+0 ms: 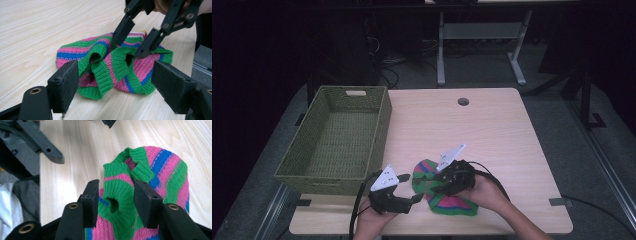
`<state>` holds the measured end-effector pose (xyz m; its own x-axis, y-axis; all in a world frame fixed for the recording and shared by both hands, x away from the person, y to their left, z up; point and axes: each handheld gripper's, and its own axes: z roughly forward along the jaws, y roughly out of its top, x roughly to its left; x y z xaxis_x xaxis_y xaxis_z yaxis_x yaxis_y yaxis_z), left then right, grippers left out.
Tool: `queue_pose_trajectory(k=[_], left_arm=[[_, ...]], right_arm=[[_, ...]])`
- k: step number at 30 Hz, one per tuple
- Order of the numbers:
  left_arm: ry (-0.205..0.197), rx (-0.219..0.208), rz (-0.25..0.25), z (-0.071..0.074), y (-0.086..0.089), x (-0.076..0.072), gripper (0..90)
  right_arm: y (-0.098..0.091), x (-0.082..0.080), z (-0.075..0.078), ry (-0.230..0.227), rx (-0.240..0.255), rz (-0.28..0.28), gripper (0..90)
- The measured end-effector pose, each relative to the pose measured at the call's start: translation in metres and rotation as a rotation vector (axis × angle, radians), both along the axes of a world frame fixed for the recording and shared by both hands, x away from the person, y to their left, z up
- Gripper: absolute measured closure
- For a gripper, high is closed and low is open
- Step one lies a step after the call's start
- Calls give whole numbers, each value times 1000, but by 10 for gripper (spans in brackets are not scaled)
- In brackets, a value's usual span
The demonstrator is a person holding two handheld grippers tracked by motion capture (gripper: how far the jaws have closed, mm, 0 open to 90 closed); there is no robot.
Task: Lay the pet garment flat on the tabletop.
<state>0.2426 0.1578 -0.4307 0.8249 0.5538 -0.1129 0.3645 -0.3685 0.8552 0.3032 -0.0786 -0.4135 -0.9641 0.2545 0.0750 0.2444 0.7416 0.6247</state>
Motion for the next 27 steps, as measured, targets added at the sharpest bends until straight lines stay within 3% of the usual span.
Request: queue_pose_trajectory(k=[5, 6, 9, 13, 16, 19, 27], left_arm=[[2, -10, -3, 1, 1, -1, 218], [5, -7, -3, 0, 1, -1, 218], [2, -3, -4, 0, 1, 0, 218], [9, -9, 2, 0, 1, 1, 218], [10, -7, 1, -1, 0, 0, 218], [7, -3, -4, 0, -1, -1, 218], [9, -11, 1, -1, 1, 1, 218]], right_arm=[[12, 5, -15, 20, -40, 2, 572], [15, 6, -23, 36, -55, 2, 579], [18, 5, -31, 20, -48, 3, 618], [17, 6, -31, 19, -40, -12, 657], [15, 6, -32, 2, -45, -25, 732], [13, 9, -32, 15, -35, -40, 801], [7, 12, -27, 14, -10, -54, 843]])
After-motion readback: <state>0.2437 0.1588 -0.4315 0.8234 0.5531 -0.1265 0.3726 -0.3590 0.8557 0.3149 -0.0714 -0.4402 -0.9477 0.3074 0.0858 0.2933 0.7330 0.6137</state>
